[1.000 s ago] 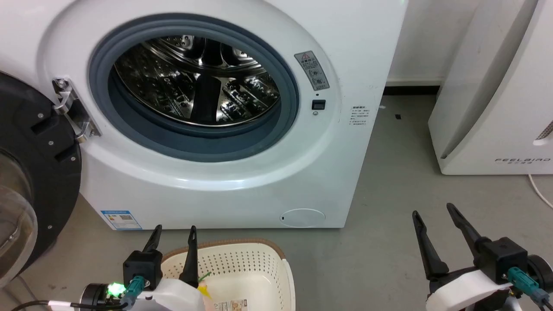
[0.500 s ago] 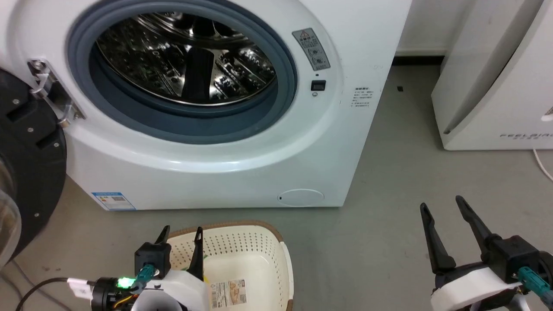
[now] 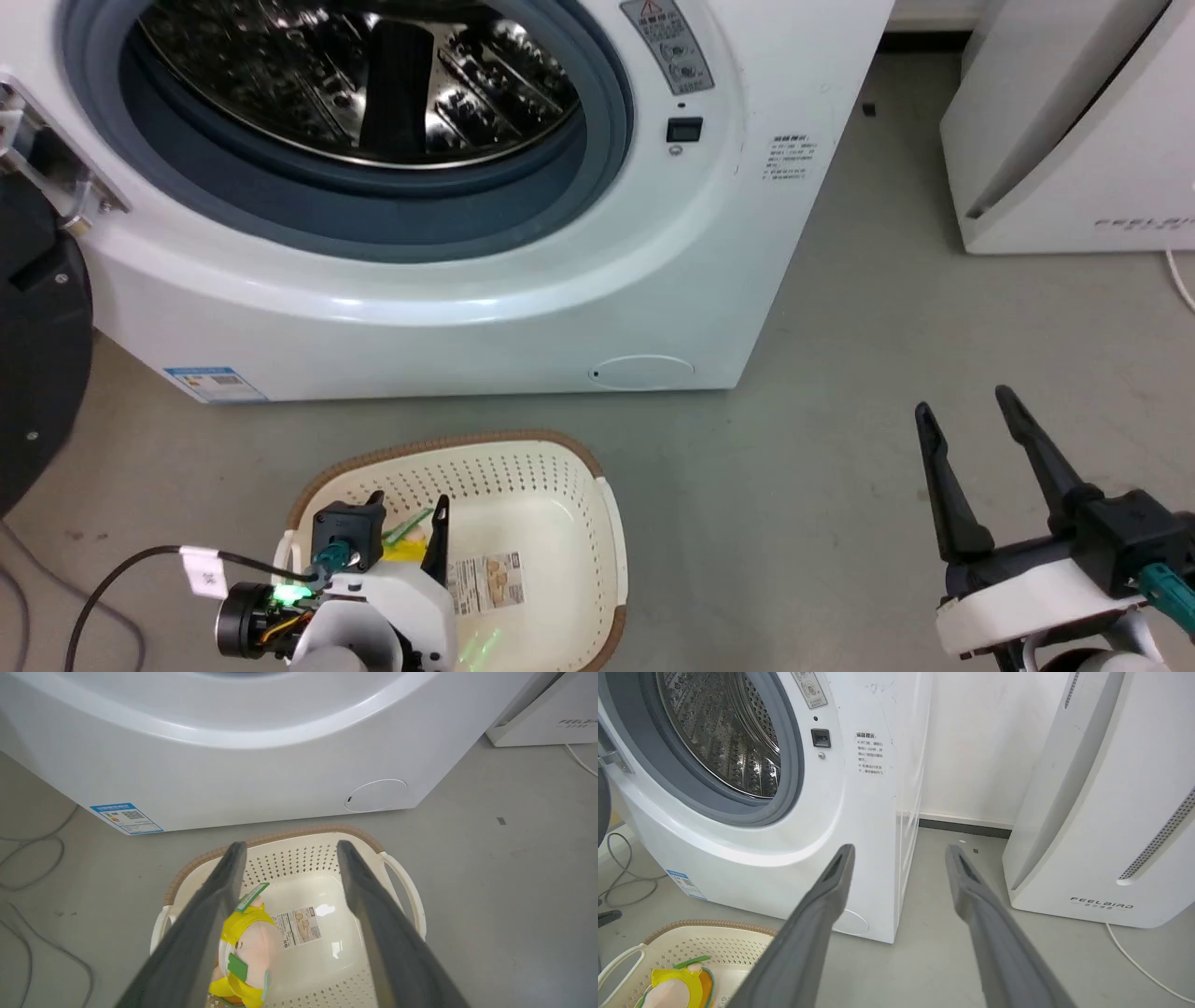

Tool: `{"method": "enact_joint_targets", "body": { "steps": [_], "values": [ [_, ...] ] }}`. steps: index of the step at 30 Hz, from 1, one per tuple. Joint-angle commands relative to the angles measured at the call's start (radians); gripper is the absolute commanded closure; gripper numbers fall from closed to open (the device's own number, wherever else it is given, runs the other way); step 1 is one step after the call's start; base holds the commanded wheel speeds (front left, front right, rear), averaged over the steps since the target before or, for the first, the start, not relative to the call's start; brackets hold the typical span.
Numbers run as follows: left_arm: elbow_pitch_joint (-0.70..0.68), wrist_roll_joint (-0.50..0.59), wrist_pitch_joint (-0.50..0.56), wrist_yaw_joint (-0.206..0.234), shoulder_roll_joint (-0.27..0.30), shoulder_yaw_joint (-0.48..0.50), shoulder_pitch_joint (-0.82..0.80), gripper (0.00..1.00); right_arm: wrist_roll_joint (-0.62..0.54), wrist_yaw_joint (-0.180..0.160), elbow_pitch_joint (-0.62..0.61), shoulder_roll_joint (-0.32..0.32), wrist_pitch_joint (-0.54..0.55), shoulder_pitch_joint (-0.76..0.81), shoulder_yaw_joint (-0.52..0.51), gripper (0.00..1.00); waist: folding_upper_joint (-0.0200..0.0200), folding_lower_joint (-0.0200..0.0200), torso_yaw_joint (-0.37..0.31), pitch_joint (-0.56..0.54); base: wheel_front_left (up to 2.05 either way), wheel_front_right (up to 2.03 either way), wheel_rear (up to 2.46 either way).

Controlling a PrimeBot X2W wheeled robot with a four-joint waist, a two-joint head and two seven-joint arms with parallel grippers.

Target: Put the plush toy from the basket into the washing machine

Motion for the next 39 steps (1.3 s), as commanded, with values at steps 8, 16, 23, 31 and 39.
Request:
{"method": "enact_joint_targets", "body": {
  "steps": [8,16,23,31,39],
  "values": [
    [0.146,-0.016,-0.010,-0.002,0.024,-0.015,-0.100,0.00,-0.003,0.000,-0.039,0.000,-0.026,-0.037,-0.003,0.00,0.0000,0.0000,-0.007,0.097,0.00,0.00,0.00],
    [0.247,-0.034,0.036,-0.002,0.047,-0.026,-0.180,0.00,0.002,-0.001,-0.057,0.000,-0.043,-0.056,-0.015,0.00,0.0000,0.0000,-0.015,0.197,0.00,0.00,0.00],
    [0.324,-0.039,0.071,-0.007,0.066,-0.050,-0.249,0.00,0.010,-0.001,-0.071,0.000,-0.057,-0.072,-0.025,0.00,0.0000,0.0000,-0.025,0.284,0.00,0.00,0.00],
    [0.409,-0.048,0.140,0.023,0.095,-0.071,-0.309,0.00,0.027,-0.001,-0.083,0.001,-0.074,-0.086,-0.034,0.00,0.0000,0.0000,-0.036,0.368,0.00,0.00,0.00],
    [0.492,-0.073,0.129,0.010,0.130,-0.081,-0.377,0.00,0.048,-0.001,-0.097,0.001,-0.091,-0.104,-0.045,0.00,0.0000,0.0000,-0.049,0.455,0.00,0.00,0.00]
  ]
}}
